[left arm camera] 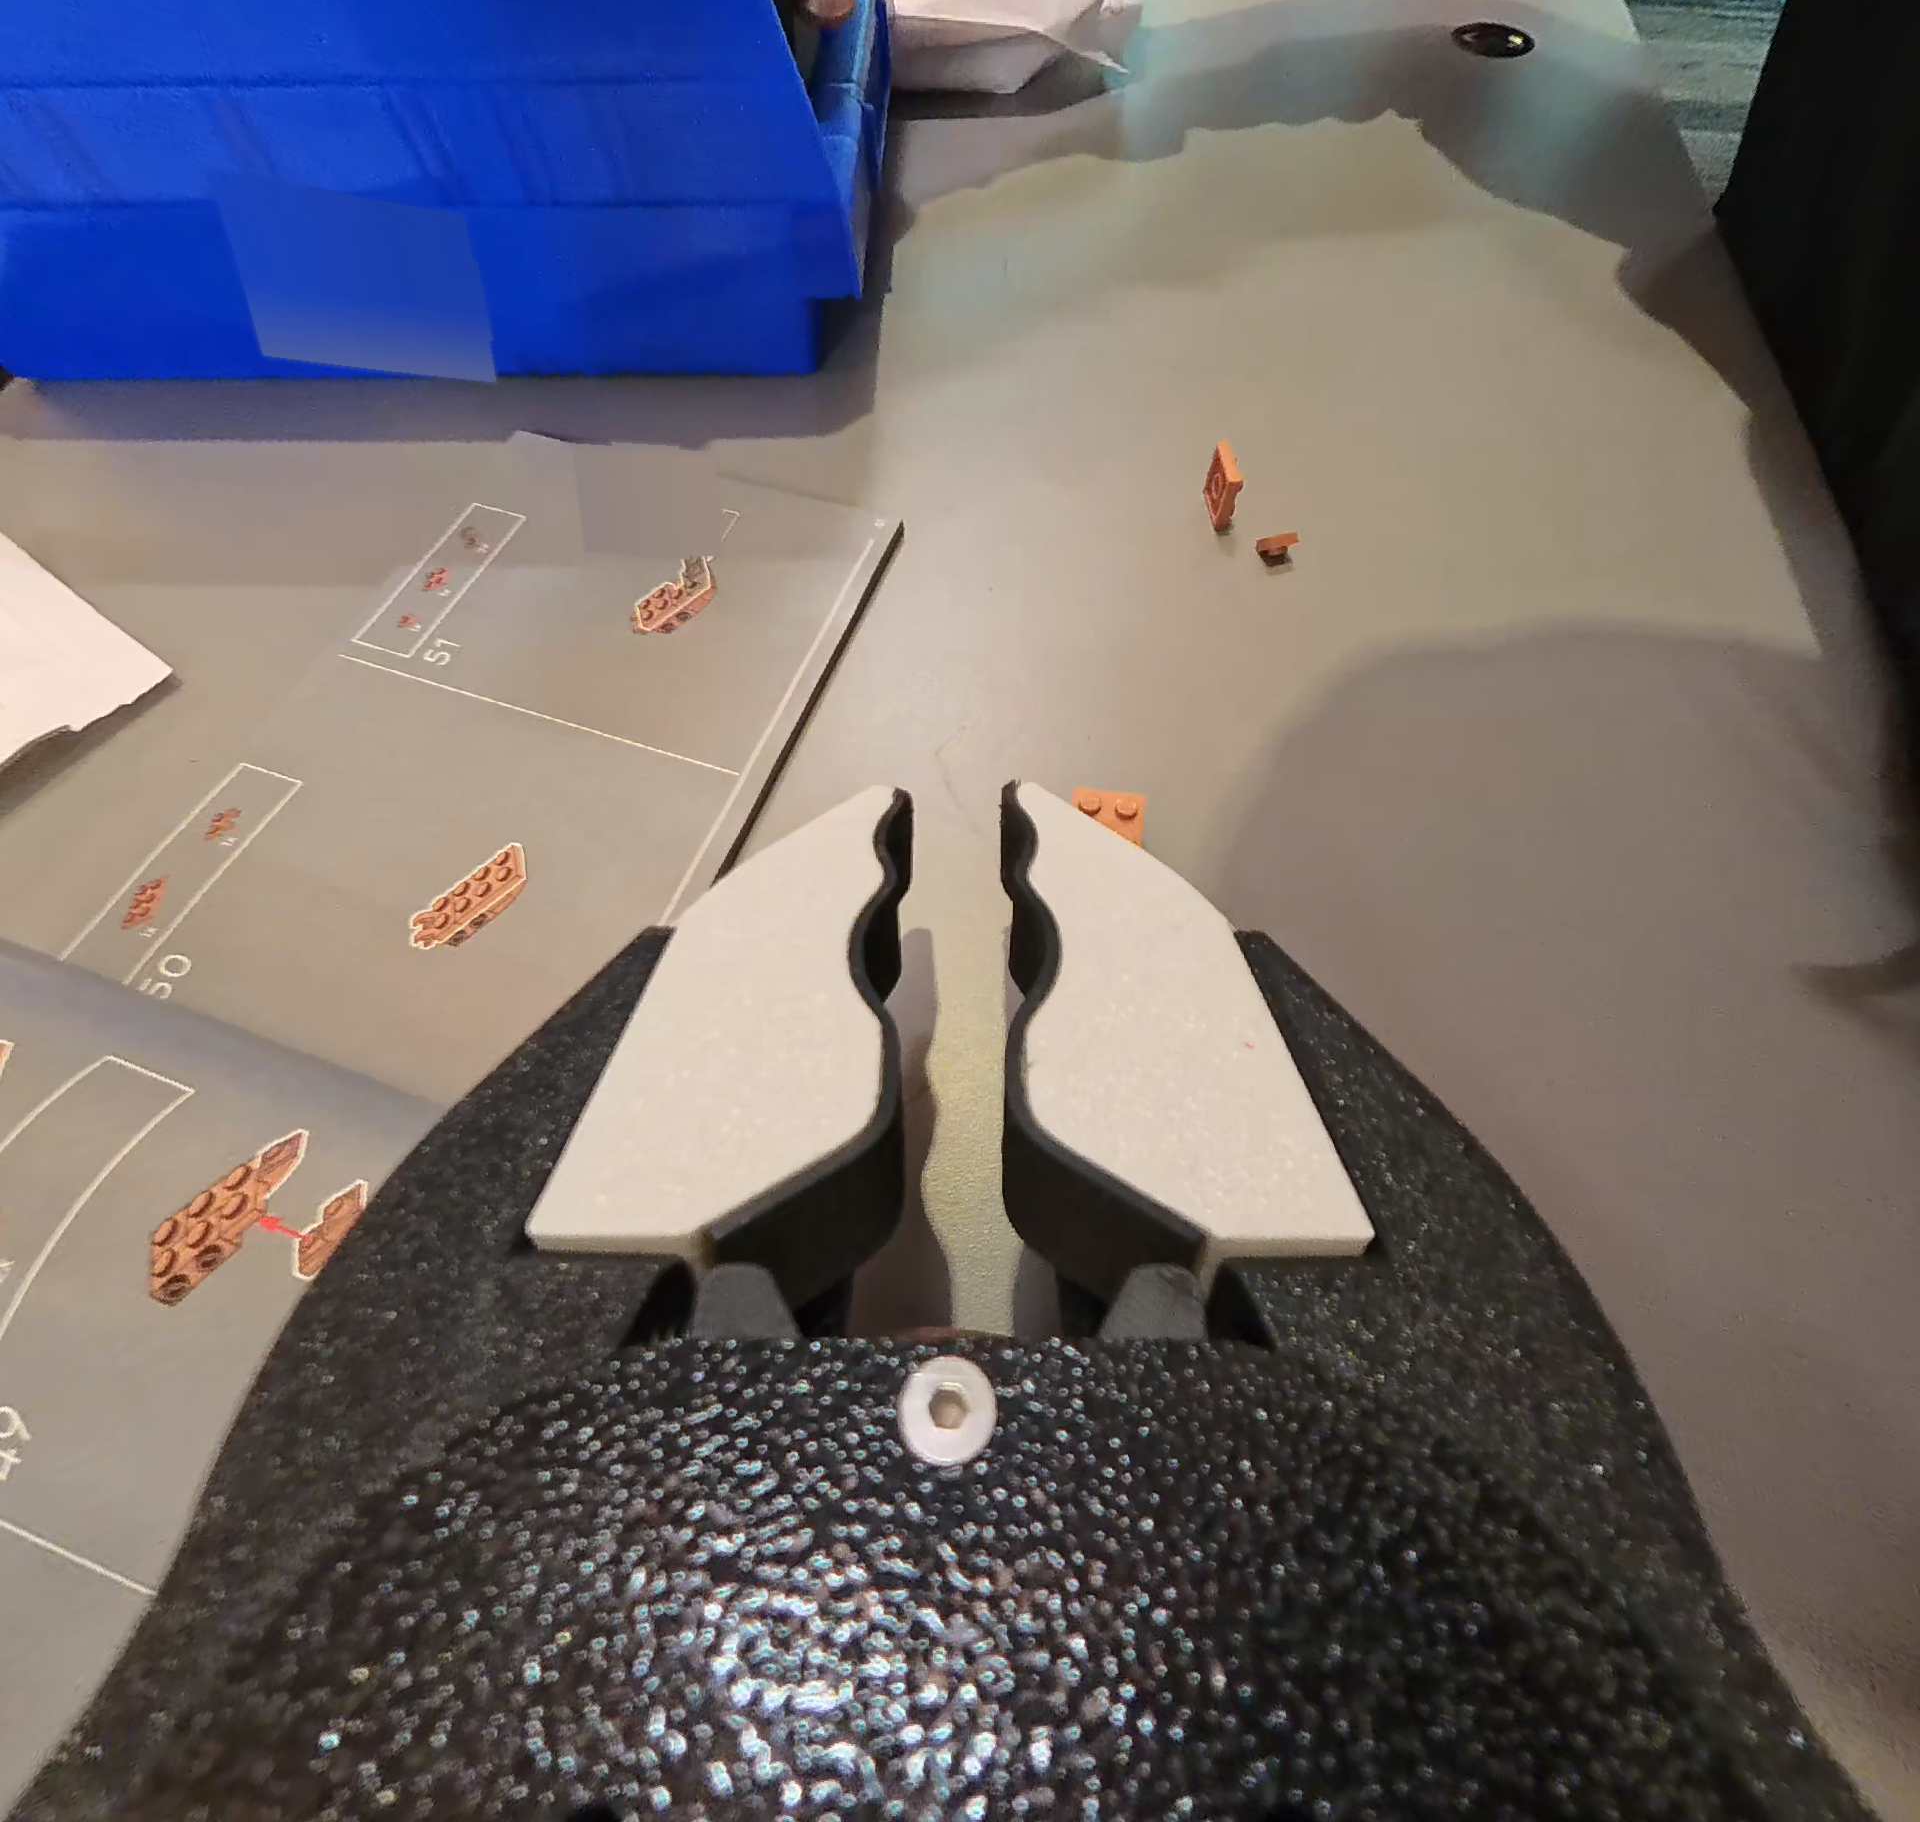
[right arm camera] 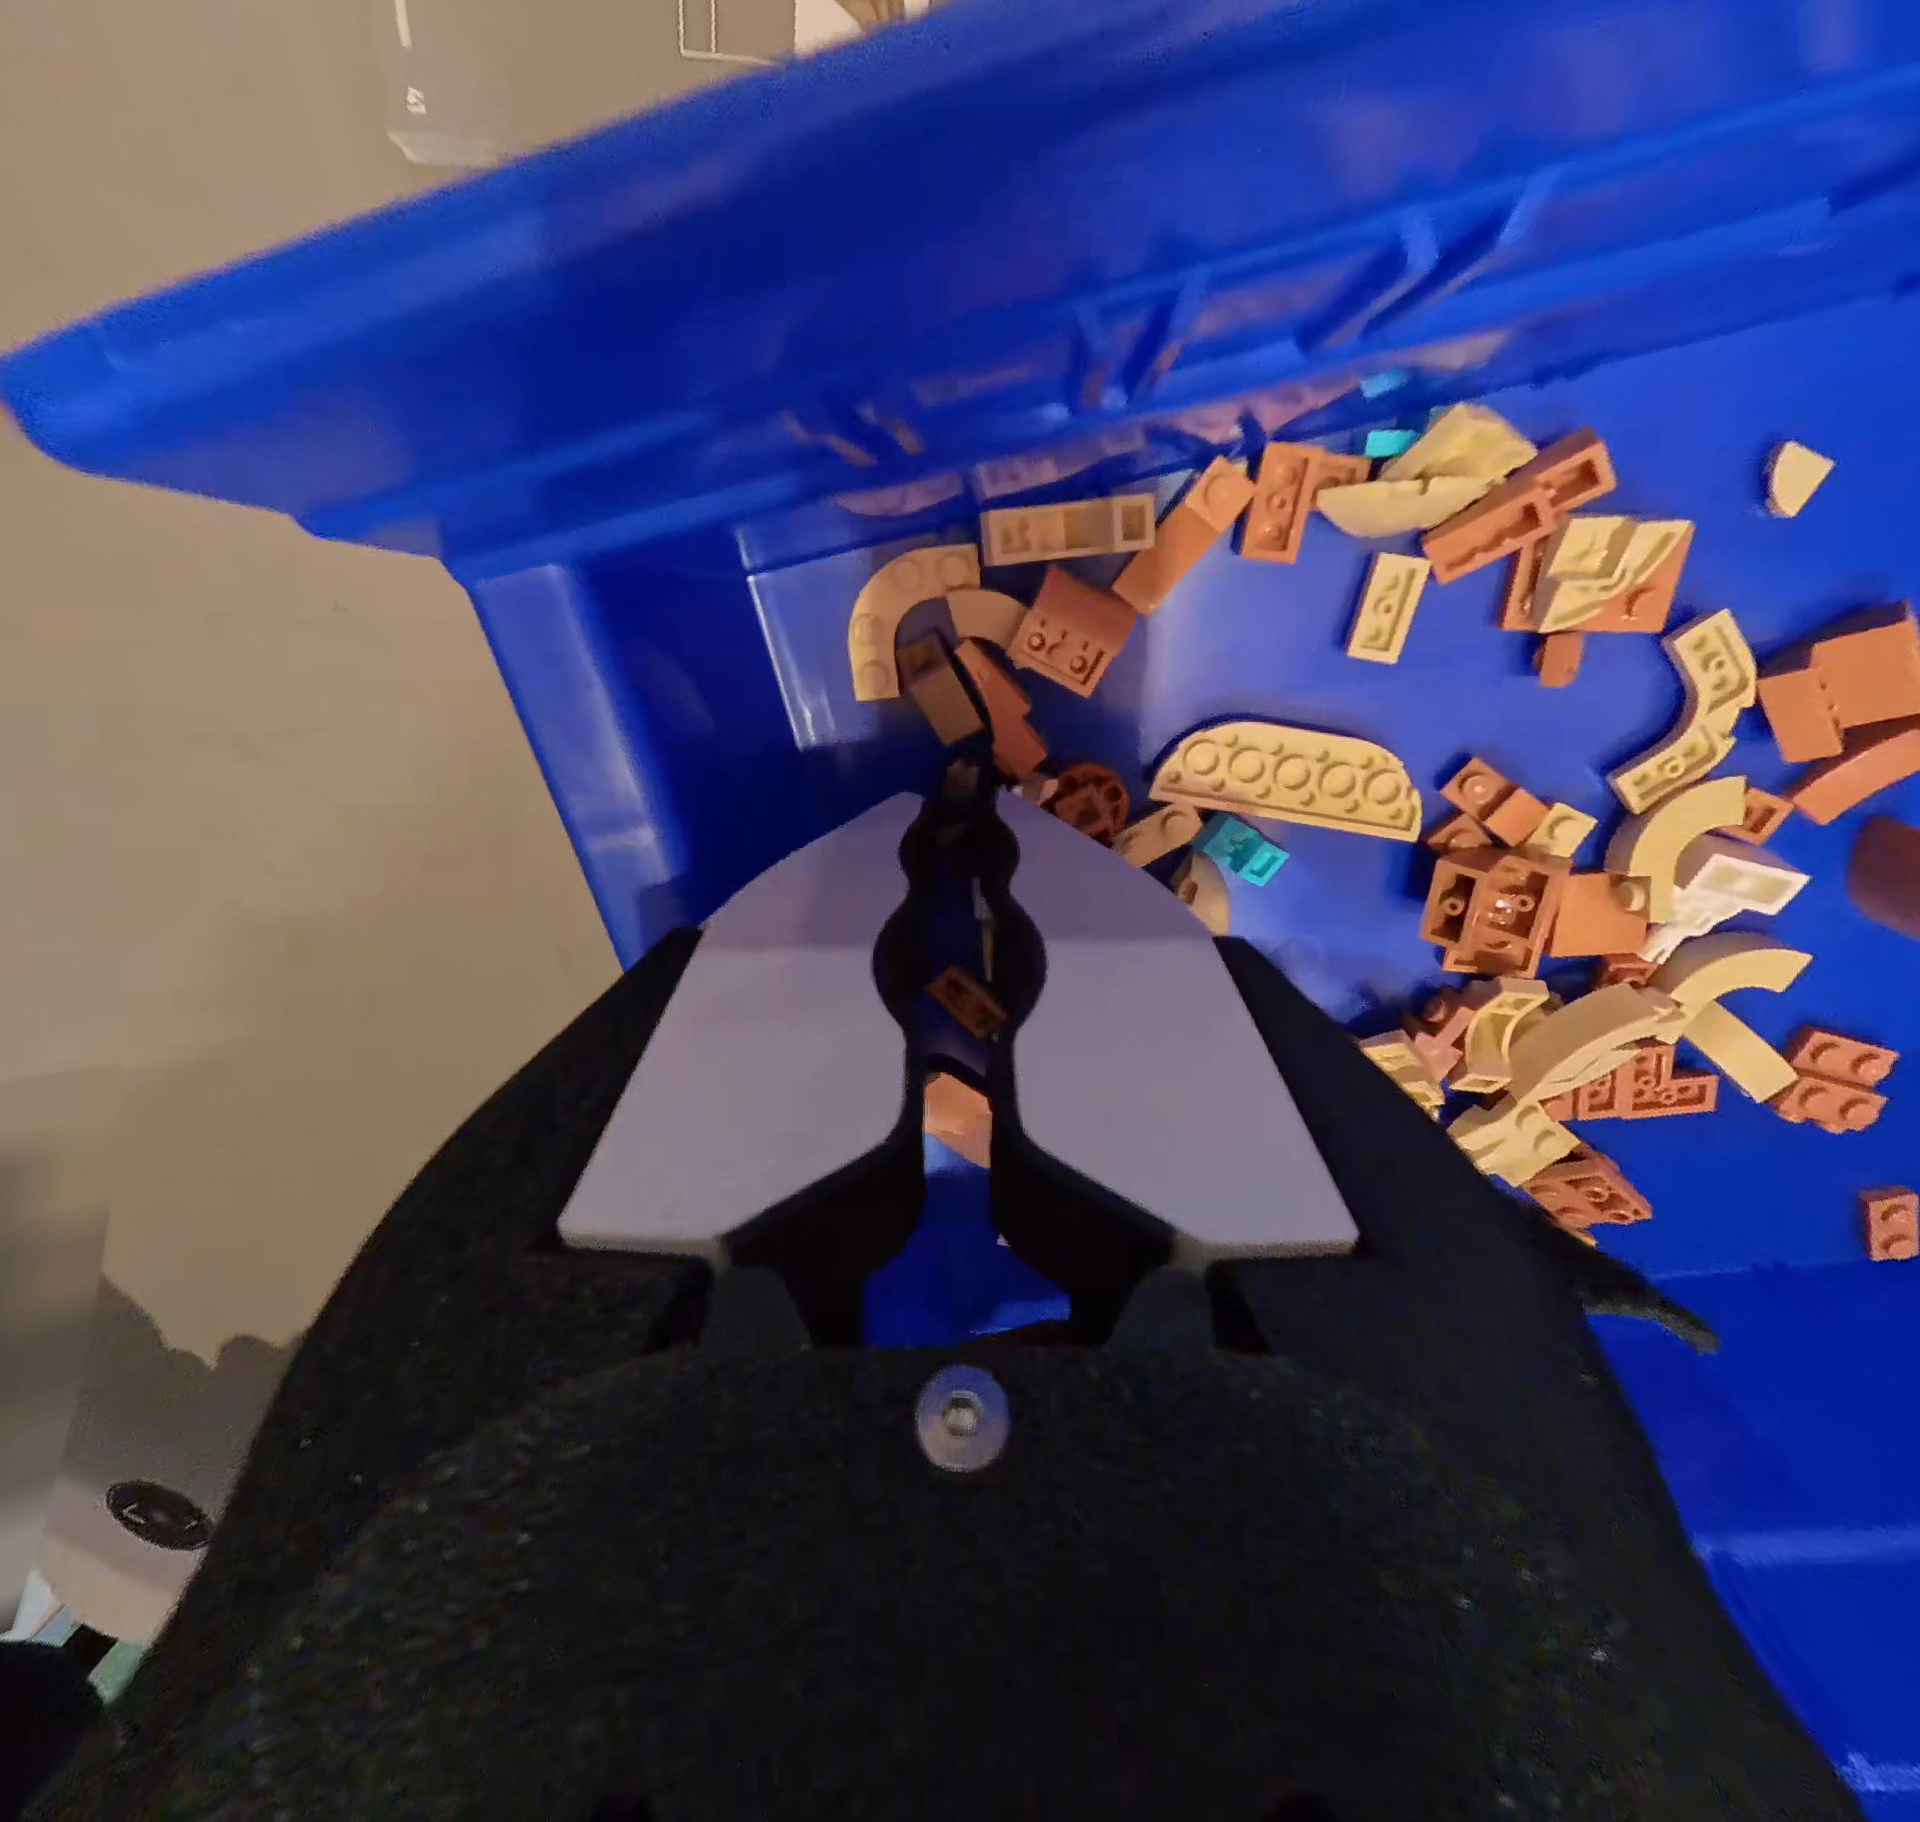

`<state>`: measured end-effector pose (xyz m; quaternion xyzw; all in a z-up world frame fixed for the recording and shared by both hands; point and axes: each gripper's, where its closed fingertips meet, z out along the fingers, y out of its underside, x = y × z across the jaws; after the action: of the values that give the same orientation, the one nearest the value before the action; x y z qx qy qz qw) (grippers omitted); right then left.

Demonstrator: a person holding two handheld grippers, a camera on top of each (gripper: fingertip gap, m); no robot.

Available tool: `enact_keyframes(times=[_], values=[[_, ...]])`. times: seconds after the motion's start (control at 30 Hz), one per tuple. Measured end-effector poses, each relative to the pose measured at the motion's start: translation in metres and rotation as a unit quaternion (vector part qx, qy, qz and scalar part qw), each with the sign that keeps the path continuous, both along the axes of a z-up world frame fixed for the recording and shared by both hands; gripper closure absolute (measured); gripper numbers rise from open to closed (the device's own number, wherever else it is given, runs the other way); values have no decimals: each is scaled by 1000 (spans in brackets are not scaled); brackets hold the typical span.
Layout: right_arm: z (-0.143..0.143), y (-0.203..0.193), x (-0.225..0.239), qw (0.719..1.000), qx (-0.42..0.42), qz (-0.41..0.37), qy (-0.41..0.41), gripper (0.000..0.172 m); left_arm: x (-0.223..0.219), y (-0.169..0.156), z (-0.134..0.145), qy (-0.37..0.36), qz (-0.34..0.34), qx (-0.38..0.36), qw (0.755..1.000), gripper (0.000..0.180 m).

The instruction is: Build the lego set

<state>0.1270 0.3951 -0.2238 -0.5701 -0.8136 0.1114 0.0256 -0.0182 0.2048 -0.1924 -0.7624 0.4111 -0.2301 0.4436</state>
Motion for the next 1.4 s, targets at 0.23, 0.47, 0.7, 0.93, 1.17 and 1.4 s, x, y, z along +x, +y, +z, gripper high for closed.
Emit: enact_keyframes(times=[0.23,0.47,0.7,0.93,1.17,1.4], values=[[-2,2,-1,1000,-11,1,6,162,-1,1,1,-3,3,0,1000,165],[-2,1,-2,1000,0,14,5,166,-1,1,1,-3,3,0,1000,165],[18,9,-4,998,9,-15,58,167,-1,1,1,-5,4,1,1000,165],[86,-31,6,976,-20,-32,216,167,-1,1,1,-5,4,0,1000,165],[72,-135,15,929,-186,4,321,167,-2,3,1,-11,10,-13,1000,165],[1,-168,11,964,-131,23,229,167,-4,4,3,-21,15,-13,1000,165]])
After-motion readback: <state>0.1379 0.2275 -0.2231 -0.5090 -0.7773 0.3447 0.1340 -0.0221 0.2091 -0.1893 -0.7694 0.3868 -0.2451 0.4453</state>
